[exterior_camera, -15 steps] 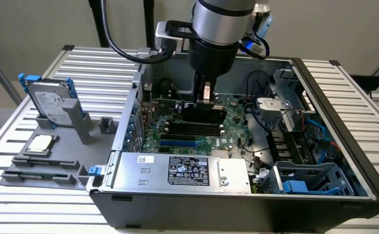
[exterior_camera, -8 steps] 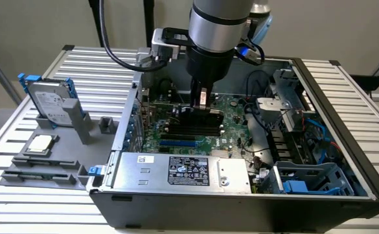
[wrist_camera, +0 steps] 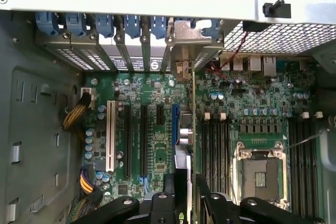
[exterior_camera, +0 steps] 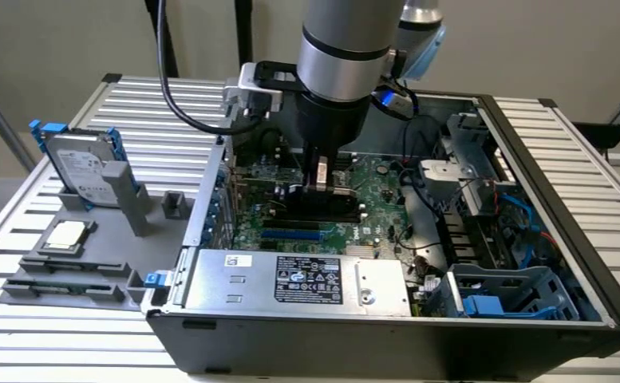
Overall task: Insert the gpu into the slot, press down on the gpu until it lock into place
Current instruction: 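Insert the gpu into the slot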
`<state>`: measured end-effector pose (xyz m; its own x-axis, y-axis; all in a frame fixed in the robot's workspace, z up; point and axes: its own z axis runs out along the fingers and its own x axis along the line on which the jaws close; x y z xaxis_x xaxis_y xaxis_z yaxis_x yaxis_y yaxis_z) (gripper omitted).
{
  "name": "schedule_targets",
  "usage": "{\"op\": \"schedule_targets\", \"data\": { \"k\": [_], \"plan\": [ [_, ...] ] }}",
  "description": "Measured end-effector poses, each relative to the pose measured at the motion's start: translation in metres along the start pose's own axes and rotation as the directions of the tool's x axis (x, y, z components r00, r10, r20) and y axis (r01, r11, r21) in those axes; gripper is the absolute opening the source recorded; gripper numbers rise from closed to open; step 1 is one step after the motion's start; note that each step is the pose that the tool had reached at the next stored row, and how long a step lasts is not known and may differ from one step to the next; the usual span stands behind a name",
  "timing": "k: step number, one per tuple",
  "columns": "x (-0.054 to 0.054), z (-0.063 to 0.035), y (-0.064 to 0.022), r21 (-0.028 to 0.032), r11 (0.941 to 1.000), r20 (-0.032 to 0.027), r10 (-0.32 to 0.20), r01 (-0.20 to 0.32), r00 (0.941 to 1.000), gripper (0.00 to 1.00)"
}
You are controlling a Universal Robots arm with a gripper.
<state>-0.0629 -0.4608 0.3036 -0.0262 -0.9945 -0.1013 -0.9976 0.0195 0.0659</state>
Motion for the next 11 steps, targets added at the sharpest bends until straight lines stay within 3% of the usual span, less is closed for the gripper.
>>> {"op": "schedule_targets", "data": {
  "k": [11],
  "plan": [
    [0.004,0.0201,0.0042,-0.0014,0.9999,-0.0008,-0.014,0.014,0.9999,0.26]
  ]
}}
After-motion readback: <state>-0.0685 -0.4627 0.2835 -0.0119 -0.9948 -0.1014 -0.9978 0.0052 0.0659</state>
